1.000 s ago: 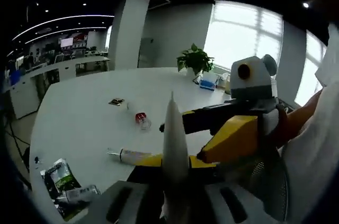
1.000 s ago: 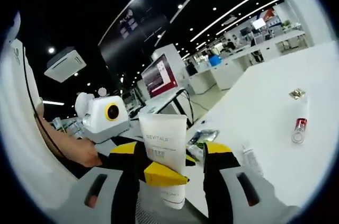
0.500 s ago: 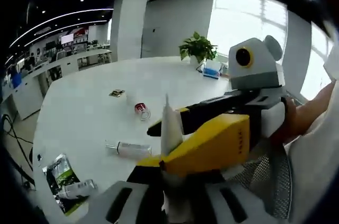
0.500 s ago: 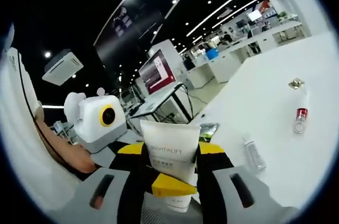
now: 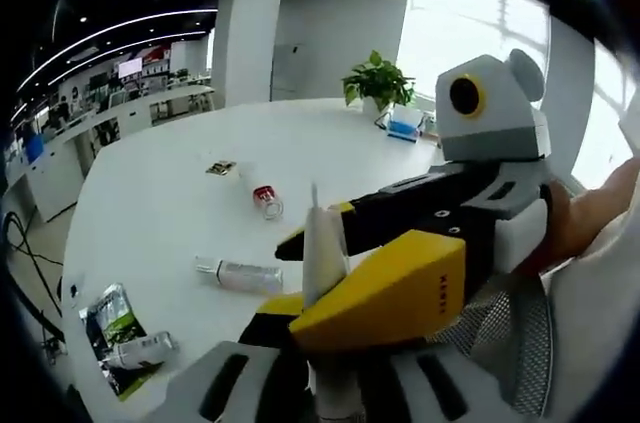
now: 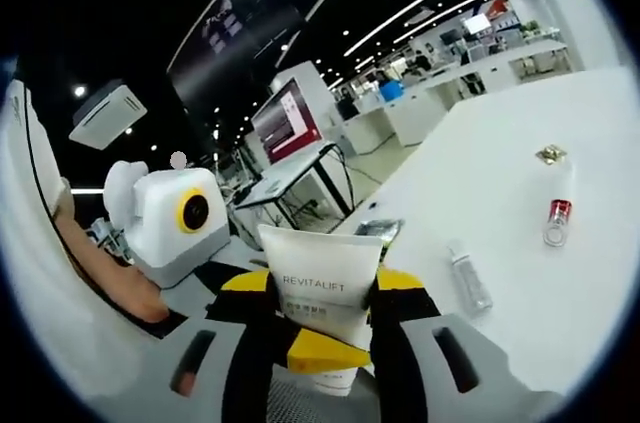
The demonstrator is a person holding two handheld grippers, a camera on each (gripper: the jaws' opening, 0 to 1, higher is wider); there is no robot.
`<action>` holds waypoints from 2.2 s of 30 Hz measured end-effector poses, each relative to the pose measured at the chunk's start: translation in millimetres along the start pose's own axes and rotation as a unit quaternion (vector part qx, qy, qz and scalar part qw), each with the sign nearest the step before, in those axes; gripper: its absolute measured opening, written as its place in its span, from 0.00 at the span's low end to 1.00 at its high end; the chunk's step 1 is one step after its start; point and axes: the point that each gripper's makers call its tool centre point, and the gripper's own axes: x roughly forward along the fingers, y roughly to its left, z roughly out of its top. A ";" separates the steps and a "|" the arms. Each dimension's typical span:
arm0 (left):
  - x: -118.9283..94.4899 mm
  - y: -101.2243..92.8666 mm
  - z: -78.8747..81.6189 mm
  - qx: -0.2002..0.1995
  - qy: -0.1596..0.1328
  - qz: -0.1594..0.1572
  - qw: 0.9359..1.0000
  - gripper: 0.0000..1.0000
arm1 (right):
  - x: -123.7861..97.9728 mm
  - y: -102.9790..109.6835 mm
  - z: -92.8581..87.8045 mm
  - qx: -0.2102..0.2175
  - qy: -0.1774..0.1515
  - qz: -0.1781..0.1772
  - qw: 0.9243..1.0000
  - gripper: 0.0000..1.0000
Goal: Arrange the skincare products in the storage area until every visible bottle or jar stands upright without overlapping.
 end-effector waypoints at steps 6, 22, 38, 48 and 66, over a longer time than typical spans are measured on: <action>0.1 -0.8 -0.7 0.020 -0.007 0.000 1.000 0.17 | 0.1 1.6 -0.6 -0.004 0.002 -0.003 1.000 0.32; -8.7 8.9 -24.8 -0.001 0.010 -0.001 1.000 0.22 | 1.5 3.9 -4.0 -0.044 0.013 -0.016 0.999 0.32; -34.6 50.9 -65.4 0.055 0.061 0.059 0.995 0.30 | -0.4 -8.1 -2.8 -0.068 0.013 -0.057 0.996 0.32; -50.2 107.3 -78.2 0.123 0.087 0.116 0.982 0.45 | -1.0 -10.4 -3.5 -0.077 0.014 -0.069 0.995 0.32; -38.3 99.6 -93.2 0.155 0.096 0.077 0.980 0.52 | 0.8 -35.9 -16.4 -0.092 0.059 -0.134 0.985 0.33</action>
